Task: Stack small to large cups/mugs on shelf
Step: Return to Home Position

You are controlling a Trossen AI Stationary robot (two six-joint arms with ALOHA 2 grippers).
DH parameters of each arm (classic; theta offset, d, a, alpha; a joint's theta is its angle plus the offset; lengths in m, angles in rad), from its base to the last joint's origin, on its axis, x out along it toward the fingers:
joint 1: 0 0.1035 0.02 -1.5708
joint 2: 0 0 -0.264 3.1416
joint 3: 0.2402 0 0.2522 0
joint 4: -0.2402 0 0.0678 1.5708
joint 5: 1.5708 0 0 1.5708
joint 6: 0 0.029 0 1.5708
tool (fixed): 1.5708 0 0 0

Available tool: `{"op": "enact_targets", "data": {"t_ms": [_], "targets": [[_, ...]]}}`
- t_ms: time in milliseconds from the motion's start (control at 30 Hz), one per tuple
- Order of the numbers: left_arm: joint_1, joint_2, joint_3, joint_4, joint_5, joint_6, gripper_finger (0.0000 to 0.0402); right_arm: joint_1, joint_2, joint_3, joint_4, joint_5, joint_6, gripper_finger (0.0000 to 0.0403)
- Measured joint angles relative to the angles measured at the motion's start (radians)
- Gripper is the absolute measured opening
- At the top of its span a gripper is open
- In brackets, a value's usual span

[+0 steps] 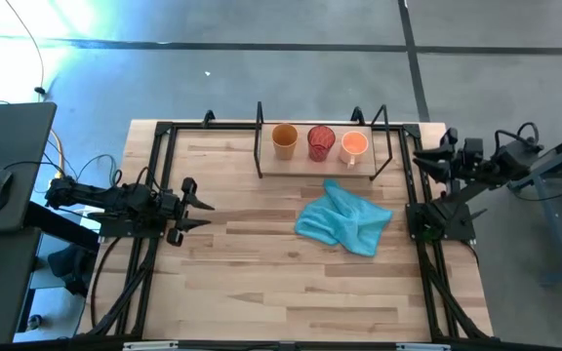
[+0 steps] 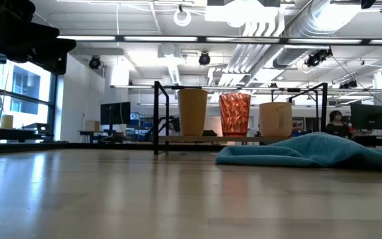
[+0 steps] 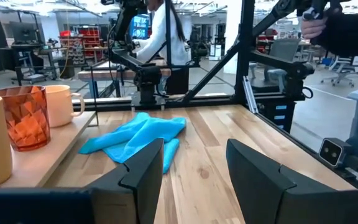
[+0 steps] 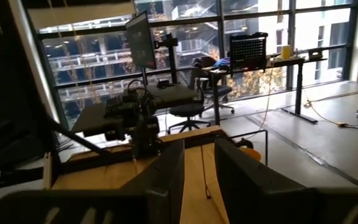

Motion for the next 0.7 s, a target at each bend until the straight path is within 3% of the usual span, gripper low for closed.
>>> {"op": "enact_targets", "data": {"t_ms": [233, 300, 700], "targets": [[0.000, 0.000, 0.000, 0.007, -0.002, -0.005, 0.0166, 0.000, 0.000, 0.000, -0.039, -0.025, -0.002, 0.0078], [0.000, 0.000, 0.000, 0.028, 0.011, -0.084, 0.0166, 0.000, 0.000, 0.000, -0.057, -0.025, -0.002, 0.0078], [0.001, 0.018, -0.001, -0.002, 0.137, 0.025, 0.0166, 0.000, 0.000, 0.000, -0.111, -0.024, 0.077, 0.0078]]}}
